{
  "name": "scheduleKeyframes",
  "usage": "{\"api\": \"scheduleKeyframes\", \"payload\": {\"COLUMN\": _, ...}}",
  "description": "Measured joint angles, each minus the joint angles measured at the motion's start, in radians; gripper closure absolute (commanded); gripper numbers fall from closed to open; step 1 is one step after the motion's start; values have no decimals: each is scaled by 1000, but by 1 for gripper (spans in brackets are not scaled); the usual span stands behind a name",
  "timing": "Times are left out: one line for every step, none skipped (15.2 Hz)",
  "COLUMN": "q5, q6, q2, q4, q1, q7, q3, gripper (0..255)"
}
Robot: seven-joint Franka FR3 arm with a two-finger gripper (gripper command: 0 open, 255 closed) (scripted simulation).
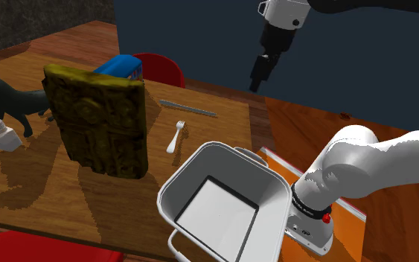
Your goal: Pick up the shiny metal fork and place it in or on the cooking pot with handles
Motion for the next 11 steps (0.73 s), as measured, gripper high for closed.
{"api": "scheduleKeyframes", "payload": {"q5": 0, "q6": 0, "q2": 0, "q4": 0, "q1": 0, "q7": 0, "q3": 0, "gripper": 0}}
{"api": "scheduleKeyframes", "payload": {"q5": 9, "q6": 8, "q2": 5, "q4": -7, "q1": -3, "q7": 22, "q3": 9, "gripper": 0}}
{"api": "scheduleKeyframes", "payload": {"q5": 25, "q6": 25, "q2": 27, "q4": -5, "q1": -8, "q7": 62, "q3": 28, "gripper": 0}}
{"api": "scheduleKeyframes", "payload": {"q5": 45, "q6": 44, "q2": 42, "q4": -14, "q1": -11, "q7": 111, "q3": 50, "gripper": 0}}
{"api": "scheduleKeyframes", "payload": {"q5": 62, "q6": 63, "q2": 59, "q4": -21, "q1": -18, "q7": 159, "q3": 69, "gripper": 0}}
{"api": "scheduleKeyframes", "payload": {"q5": 77, "q6": 85, "q2": 80, "q4": -26, "q1": -26, "q7": 205, "q3": 85, "gripper": 0}}
{"api": "scheduleKeyframes", "payload": {"q5": 97, "q6": 106, "q2": 100, "q4": -32, "q1": -31, "q7": 257, "q3": 108, "gripper": 0}}
{"api": "scheduleKeyframes", "payload": {"q5": 112, "q6": 134, "q2": 132, "q4": -32, "q1": -40, "q7": 305, "q3": 125, "gripper": 0}}
{"api": "scheduleKeyframes", "payload": {"q5": 132, "q6": 162, "q2": 150, "q4": -44, "q1": -44, "q7": 357, "q3": 148, "gripper": 0}}
{"api": "scheduleKeyframes", "payload": {"q5": 144, "q6": 185, "q2": 181, "q4": -40, "q1": -54, "q7": 404, "q3": 164, "gripper": 0}}
{"api": "scheduleKeyframes", "payload": {"q5": 160, "q6": 215, "q2": 212, "q4": -42, "q1": -61, "q7": 454, "q3": 184, "gripper": 0}}
